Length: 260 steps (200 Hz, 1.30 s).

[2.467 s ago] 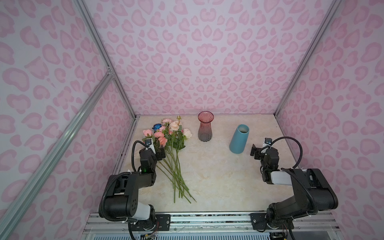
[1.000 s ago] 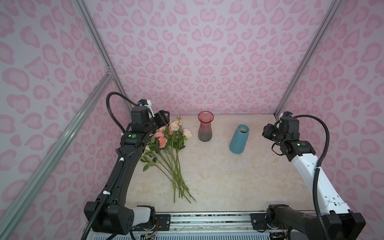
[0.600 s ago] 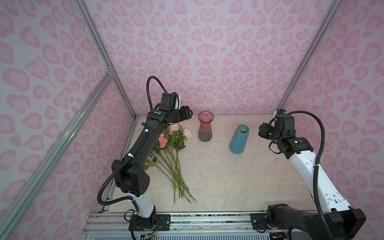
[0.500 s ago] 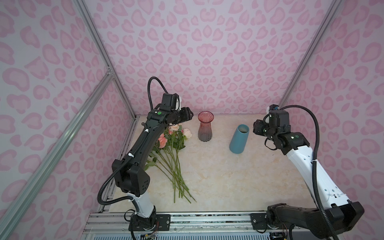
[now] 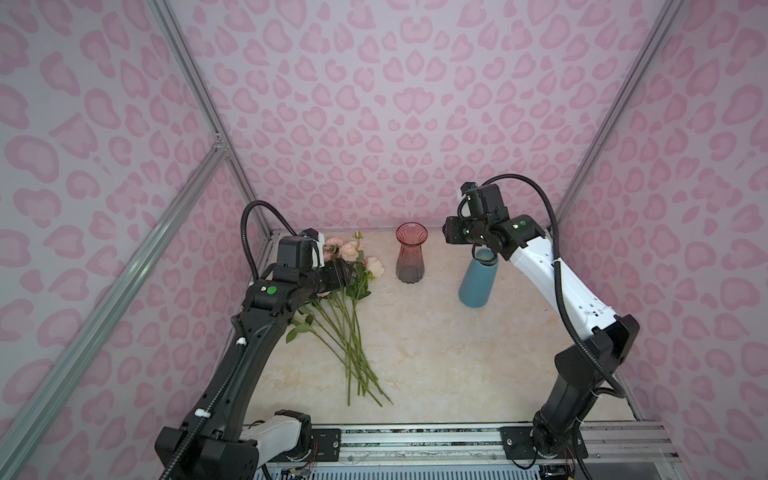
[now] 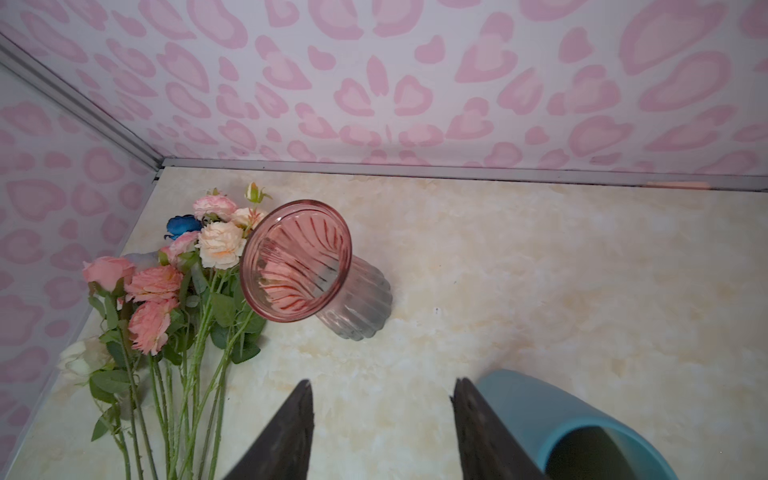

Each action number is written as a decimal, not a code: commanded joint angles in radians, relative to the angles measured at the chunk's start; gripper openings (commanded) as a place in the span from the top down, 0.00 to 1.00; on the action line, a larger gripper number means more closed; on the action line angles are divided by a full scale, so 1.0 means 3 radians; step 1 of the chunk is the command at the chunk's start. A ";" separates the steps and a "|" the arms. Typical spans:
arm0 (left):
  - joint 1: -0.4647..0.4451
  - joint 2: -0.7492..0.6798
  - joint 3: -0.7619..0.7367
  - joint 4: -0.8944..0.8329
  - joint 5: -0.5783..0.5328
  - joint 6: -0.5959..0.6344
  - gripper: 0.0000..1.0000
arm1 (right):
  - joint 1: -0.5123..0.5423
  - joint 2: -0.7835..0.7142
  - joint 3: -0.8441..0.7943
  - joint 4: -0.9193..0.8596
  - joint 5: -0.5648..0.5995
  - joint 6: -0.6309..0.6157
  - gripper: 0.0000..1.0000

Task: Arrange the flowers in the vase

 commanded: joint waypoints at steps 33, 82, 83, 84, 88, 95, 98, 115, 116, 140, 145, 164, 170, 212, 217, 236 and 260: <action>0.0014 -0.0809 -0.0649 0.0083 -0.0474 0.0015 0.27 | 0.0038 0.0677 0.0674 -0.0289 -0.0269 0.0250 0.52; 0.0017 -0.1104 -0.0996 0.0166 -0.0314 -0.0179 0.27 | 0.0006 0.1192 0.1270 -0.0566 -0.0284 0.0350 0.52; 0.0018 -0.1107 -0.1003 0.0165 -0.0314 -0.0182 0.27 | 0.0007 0.1202 0.1286 -0.0573 -0.0285 0.0350 0.52; 0.0018 -0.1112 -0.1006 0.0167 -0.0312 -0.0183 0.27 | 0.0007 0.1213 0.1305 -0.0581 -0.0285 0.0353 0.52; 0.0014 -0.1124 -0.1025 0.0175 -0.0308 -0.0189 0.27 | 0.0003 0.1258 0.1373 -0.0616 -0.0285 0.0358 0.52; 0.0018 -0.1153 -0.1059 0.0188 -0.0300 -0.0205 0.27 | 0.0000 0.1335 0.1498 -0.0683 -0.0288 0.0365 0.52; 0.0014 -0.1159 -0.1068 0.0196 -0.0302 -0.0213 0.27 | 0.0002 0.1366 0.1548 -0.0710 -0.0294 0.0369 0.52; 0.0016 -0.1201 -0.1124 0.0230 -0.0257 -0.0246 0.27 | -0.0007 0.1505 0.1783 -0.0839 -0.0282 0.0406 0.53; 0.0015 -0.1202 -0.1128 0.0230 -0.0258 -0.0246 0.27 | -0.0007 0.1512 0.1791 -0.0840 -0.0281 0.0409 0.53; 0.0018 -0.1237 -0.1212 0.0273 -0.0224 -0.0266 0.27 | -0.0029 0.1599 0.1826 -0.0811 -0.0355 0.0465 0.54; 0.0018 -0.1238 -0.1226 0.0281 -0.0224 -0.0271 0.27 | -0.0031 0.1629 0.1827 -0.0811 -0.0361 0.0485 0.55; 0.0011 -0.1253 -0.1270 0.0287 -0.0204 -0.0282 0.27 | -0.0044 0.1667 0.1832 -0.0793 -0.0402 0.0508 0.56; 0.0014 -0.1256 -0.1291 0.0305 -0.0195 -0.0289 0.27 | -0.0048 0.1681 0.1833 -0.0787 -0.0406 0.0516 0.57; 0.0013 -0.1219 -0.1322 0.0353 -0.0135 -0.0297 0.27 | -0.0067 0.1748 0.1842 -0.0764 -0.0463 0.0551 0.57; 0.0014 -0.1209 -0.1323 0.0357 -0.0129 -0.0298 0.27 | -0.0064 0.1750 0.1842 -0.0764 -0.0468 0.0553 0.57; 0.0018 -0.1179 -0.1319 0.0373 -0.0119 -0.0292 0.27 | -0.0065 0.1790 0.1884 -0.0759 -0.0500 0.0570 0.58; 0.0017 -0.1143 -0.1329 0.0394 -0.0121 -0.0287 0.27 | -0.0070 0.1864 0.2021 -0.0781 -0.0528 0.0590 0.58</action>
